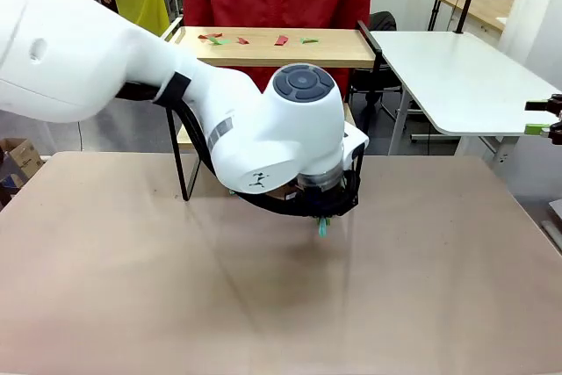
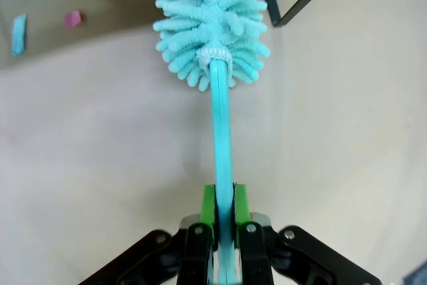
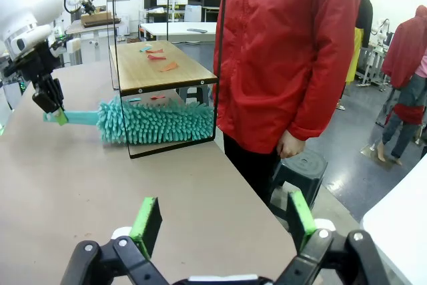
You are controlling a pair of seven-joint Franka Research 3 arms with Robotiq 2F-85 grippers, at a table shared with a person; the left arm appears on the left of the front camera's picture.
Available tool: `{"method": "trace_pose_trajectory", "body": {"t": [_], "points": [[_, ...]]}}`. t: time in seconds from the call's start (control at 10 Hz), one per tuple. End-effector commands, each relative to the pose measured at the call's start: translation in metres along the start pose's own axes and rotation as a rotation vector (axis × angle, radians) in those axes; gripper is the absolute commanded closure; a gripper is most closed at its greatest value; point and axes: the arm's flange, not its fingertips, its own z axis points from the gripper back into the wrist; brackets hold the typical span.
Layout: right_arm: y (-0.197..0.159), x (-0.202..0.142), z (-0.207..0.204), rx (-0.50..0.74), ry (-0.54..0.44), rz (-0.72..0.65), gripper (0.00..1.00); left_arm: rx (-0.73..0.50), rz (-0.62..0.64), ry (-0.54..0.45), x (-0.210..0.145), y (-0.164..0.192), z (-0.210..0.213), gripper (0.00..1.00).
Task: Clean the shelf.
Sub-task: Clean the specific section of the Shelf indicated by the human with the Duster.
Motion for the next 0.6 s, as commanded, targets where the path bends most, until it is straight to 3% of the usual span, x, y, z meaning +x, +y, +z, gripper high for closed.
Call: {"method": "trace_pose_trajectory", "body": {"t": [0.0,0.1,0.2,0.5], "points": [[0.0011,0.0032,-0.0015,0.002,0.0,0.004,0.0,0.027,0.037,0.021,0.0009,-0.0056,-0.007,0.87],[0.0011,0.0032,-0.0015,0.002,0.0,0.004,0.0,0.042,0.017,0.061,0.003,-0.0058,-0.0008,0.87],[0.0011,0.0032,-0.0015,0.002,0.0,0.004,0.0,0.01,0.009,0.011,-0.0029,-0.0005,-0.0068,0.87],[0.0011,0.0032,-0.0015,0.002,0.0,0.004,0.0,0.018,0.016,0.022,-0.0042,-0.0036,-0.0075,0.87]]}}
